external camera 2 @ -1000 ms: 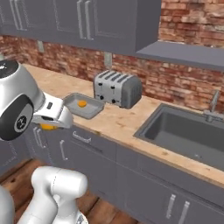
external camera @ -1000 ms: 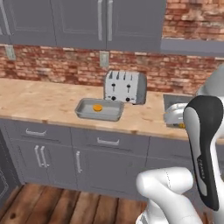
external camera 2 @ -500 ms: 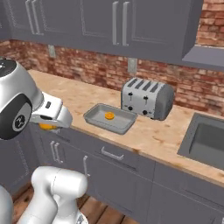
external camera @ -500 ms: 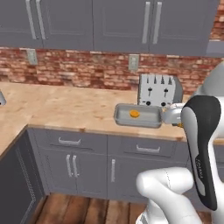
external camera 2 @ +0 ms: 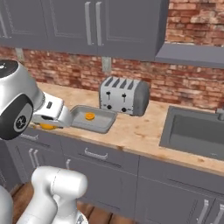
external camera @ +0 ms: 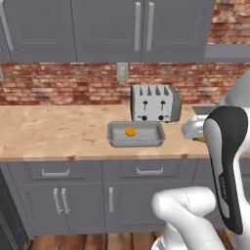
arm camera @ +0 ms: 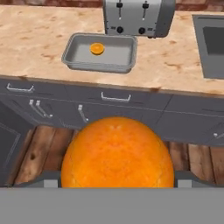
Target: Pick up both oranges from the fridge and place them inside the tupperware on the counter.
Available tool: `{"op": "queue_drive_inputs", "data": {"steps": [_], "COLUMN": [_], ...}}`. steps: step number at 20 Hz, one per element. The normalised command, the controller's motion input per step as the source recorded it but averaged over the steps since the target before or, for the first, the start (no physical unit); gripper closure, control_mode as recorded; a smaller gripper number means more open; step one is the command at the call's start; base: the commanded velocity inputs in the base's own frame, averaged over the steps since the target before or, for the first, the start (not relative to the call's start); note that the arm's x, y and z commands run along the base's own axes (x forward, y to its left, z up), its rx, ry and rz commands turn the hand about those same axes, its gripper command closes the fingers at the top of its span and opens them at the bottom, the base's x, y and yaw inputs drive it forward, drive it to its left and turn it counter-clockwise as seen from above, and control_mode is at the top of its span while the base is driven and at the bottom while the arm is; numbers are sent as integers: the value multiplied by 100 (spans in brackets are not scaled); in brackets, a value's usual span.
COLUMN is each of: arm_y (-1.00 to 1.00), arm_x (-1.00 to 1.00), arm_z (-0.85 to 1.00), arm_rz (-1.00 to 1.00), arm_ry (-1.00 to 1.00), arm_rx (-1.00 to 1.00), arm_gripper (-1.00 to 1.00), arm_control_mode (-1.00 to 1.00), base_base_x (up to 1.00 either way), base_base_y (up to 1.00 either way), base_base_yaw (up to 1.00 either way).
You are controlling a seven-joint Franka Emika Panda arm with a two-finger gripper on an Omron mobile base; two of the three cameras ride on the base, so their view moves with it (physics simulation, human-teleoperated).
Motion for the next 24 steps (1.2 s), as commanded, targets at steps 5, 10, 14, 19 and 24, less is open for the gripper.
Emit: {"op": "queue_drive_inputs", "data": {"steps": [5, 10, 14, 19, 24], "arm_y": [0, 0, 0, -16, -40], "arm_x": [0, 0, 0, 36, 41], "arm_z": [0, 0, 0, -59, -65], "arm_rz": [0, 0, 0, -10, -9], "arm_ry": [0, 0, 0, 0, 0], "arm_rx": [0, 0, 0, 0, 0], "arm_gripper": [100, 100, 100, 100, 100], "arm_control_mode": [100, 100, 100, -100, -100], "base_base_x": [54, 68, 46, 0, 0], "base_base_y": [51, 73, 31, 0, 0], "base_base_yaw": [-31, -21, -14, 0, 0]}}
